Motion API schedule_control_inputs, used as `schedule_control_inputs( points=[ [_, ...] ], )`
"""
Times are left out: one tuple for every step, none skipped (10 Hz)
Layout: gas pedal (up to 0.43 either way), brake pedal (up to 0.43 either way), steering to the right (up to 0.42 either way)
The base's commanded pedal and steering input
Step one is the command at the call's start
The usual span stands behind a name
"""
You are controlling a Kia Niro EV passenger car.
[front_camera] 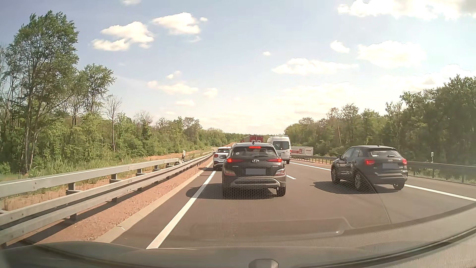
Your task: Follow the waypoints while adhering to traffic rules and regulations
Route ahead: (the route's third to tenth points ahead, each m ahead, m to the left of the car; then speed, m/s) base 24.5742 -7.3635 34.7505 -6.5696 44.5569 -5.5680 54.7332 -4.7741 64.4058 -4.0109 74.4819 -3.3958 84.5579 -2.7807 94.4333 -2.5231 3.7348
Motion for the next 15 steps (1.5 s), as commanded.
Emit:
schedule_control_inputs(
  points=[
    [0.000,0.000,-0.006],
    [0.000,0.000,-0.006],
    [0.000,0.000,-0.006],
    [0.000,0.000,-0.006],
    [0.000,0.000,-0.006],
    [0.000,0.000,-0.006],
    [0.000,0.000,-0.006],
    [0.000,0.000,-0.007],
    [0.000,0.000,-0.009],
    [0.000,0.000,-0.011],
    [0.000,0.000,-0.012],
    [0.000,0.000,-0.014],
    [0.039,0.000,-0.017],
    [0.047,0.000,-0.019],
    [0.047,0.000,-0.019]
  ],
)
